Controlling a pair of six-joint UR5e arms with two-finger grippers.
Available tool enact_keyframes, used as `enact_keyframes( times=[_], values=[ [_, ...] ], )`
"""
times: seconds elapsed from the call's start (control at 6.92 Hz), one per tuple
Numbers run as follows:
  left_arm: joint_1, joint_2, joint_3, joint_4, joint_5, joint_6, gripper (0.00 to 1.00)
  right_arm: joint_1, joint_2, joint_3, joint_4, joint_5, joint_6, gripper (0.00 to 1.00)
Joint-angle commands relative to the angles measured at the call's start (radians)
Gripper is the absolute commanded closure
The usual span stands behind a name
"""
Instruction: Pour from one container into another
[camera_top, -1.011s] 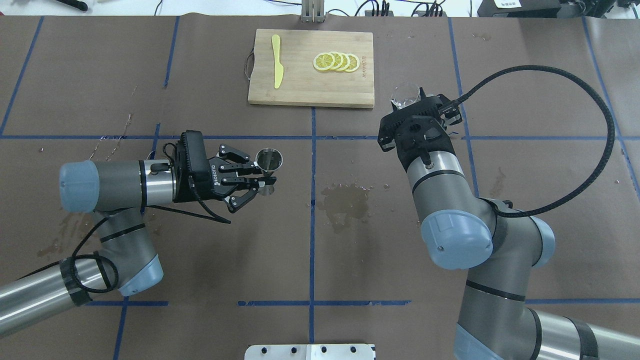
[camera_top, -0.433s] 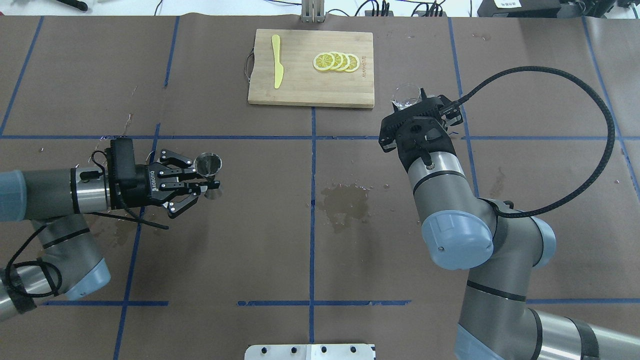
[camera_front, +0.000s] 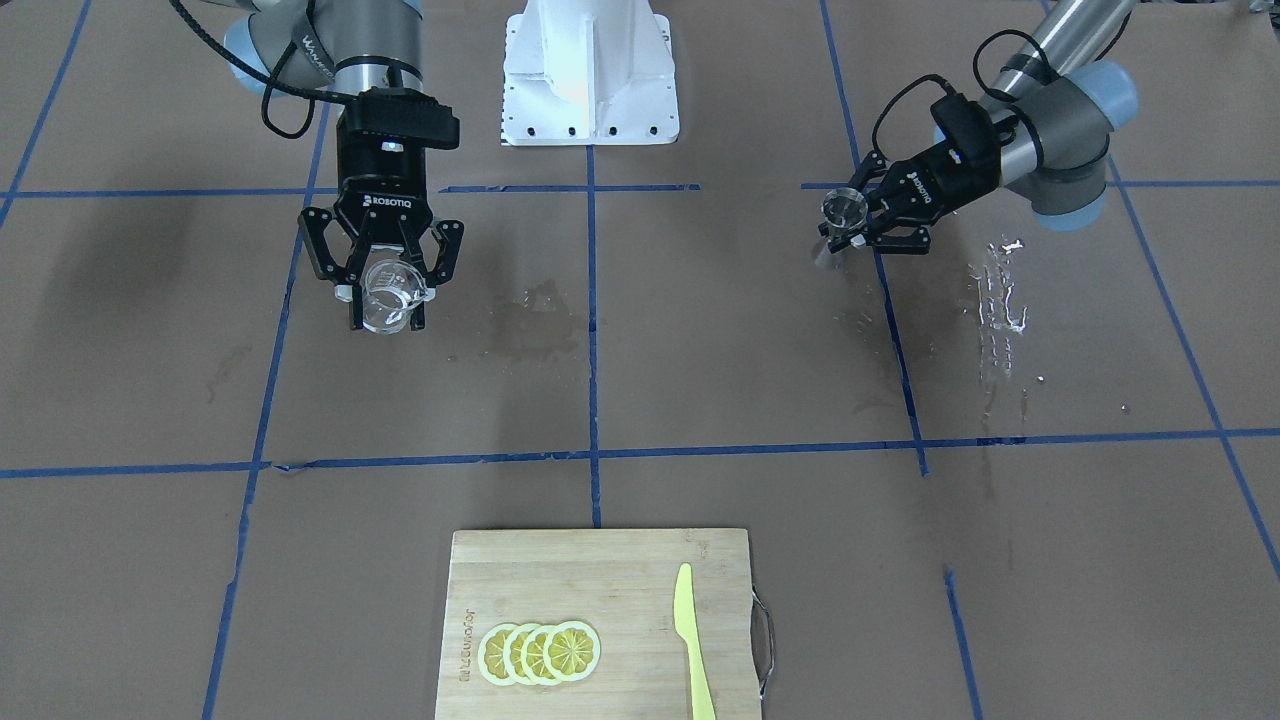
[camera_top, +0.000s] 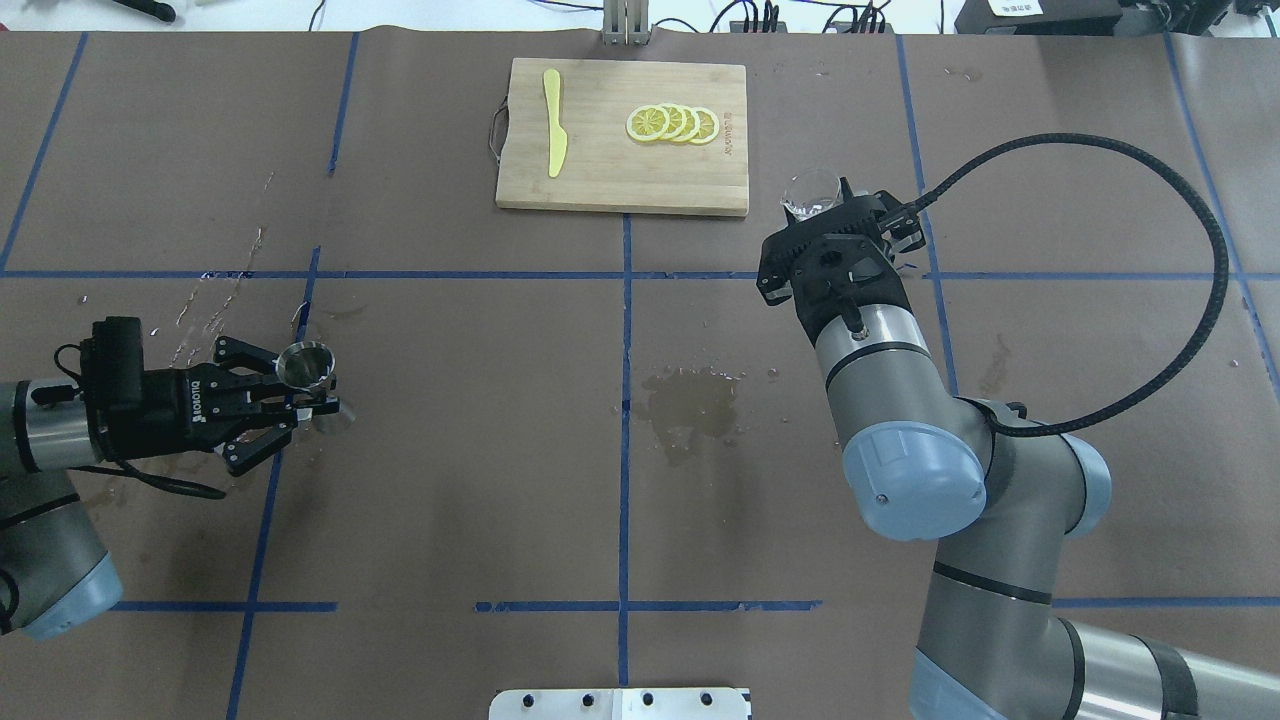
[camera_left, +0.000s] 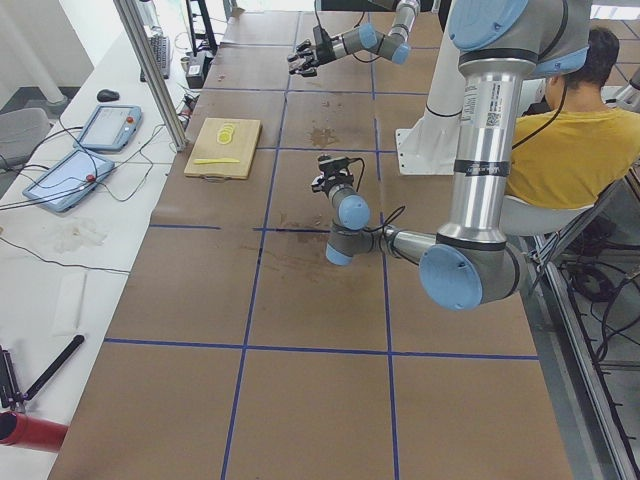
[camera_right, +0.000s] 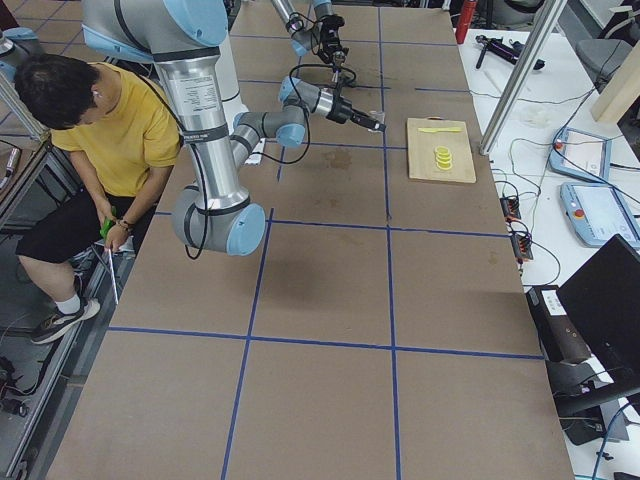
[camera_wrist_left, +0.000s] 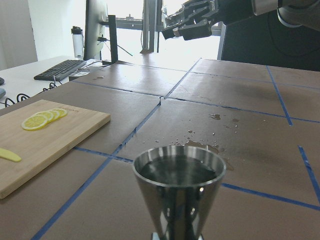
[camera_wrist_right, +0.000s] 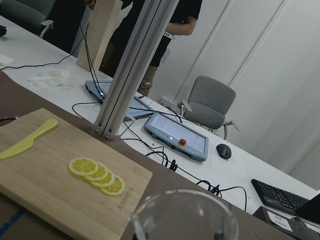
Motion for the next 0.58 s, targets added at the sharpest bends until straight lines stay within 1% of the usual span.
enact_keyframes(
  times=[0.0, 0.14, 0.29, 0.43],
  values=[
    [0.0, 0.121, -0.047, -0.037, 0.062, -0.017, 1.0, 0.0, 0.0, 0.0, 0.0, 0.0, 0.0, 1.0],
    [0.003, 0.138, -0.047, -0.047, 0.175, -0.116, 1.0, 0.0, 0.0, 0.0, 0.0, 0.0, 0.0, 1.0],
    [0.009, 0.15, -0.043, -0.073, 0.205, -0.135, 1.0, 0.0, 0.0, 0.0, 0.0, 0.0, 0.0, 1.0],
    [0.015, 0.173, -0.043, -0.086, 0.262, -0.161, 1.0, 0.0, 0.002, 0.0, 0.002, 0.0, 0.0, 1.0]
  ],
)
